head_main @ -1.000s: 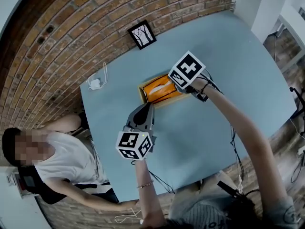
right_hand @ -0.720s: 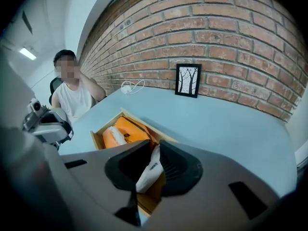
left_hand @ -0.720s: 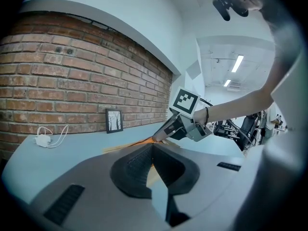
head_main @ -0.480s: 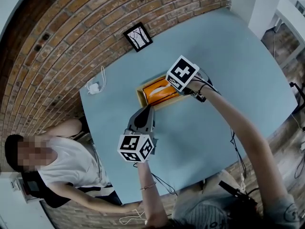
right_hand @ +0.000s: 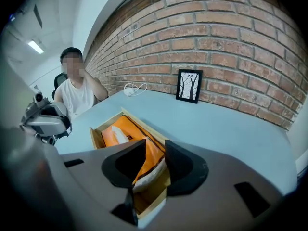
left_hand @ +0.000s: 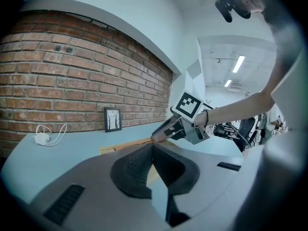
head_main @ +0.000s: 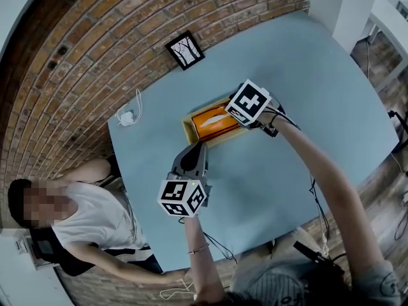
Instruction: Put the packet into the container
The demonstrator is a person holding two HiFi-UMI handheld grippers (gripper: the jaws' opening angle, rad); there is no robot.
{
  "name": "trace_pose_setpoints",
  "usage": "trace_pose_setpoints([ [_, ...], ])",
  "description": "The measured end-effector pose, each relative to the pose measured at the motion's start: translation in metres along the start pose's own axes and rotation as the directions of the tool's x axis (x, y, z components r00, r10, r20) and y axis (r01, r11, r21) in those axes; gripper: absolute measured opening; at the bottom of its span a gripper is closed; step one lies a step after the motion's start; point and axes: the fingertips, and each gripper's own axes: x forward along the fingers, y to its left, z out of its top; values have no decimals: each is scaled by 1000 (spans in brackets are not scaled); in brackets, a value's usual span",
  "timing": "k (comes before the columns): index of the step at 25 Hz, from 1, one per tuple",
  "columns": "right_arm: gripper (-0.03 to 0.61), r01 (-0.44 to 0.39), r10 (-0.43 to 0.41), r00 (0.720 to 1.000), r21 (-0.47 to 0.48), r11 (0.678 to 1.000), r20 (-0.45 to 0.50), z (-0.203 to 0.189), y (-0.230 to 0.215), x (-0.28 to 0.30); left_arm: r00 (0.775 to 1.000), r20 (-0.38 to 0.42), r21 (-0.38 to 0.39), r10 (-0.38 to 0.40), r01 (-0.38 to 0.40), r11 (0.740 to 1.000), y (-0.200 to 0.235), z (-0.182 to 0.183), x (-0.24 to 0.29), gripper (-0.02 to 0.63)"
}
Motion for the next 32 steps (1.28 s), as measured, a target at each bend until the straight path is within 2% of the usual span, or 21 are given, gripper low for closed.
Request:
trace_pose_setpoints([
  [9, 107, -79, 70, 989, 65, 995, 128, 16, 15, -33, 999, 34, -6, 9, -8, 1000, -10, 16, -7, 8],
  [13, 94, -114, 110, 981, 13, 993, 160, 14, 37, -50, 999, 53, -3, 5, -5, 1000, -20, 25, -14, 8],
  [15, 47, -111, 111, 976, -14, 994, 186, 13, 48, -61, 998, 65, 2, 4, -4, 1000, -26, 30, -19, 8],
  [17, 26, -111, 115, 969, -29, 993, 219, 11, 59, -74, 997, 77, 9, -1, 0, 1000, -34, 35, -26, 8],
  [26, 12, -199, 193, 898, -27, 980, 396, -1, 108, -137, 996, 74, 71, -56, 51, 996, -80, 39, -54, 8],
  [32, 12, -231, 221, 862, -36, 972, 455, -10, 130, -171, 994, 81, 83, -69, 62, 995, -97, 38, -72, 8],
])
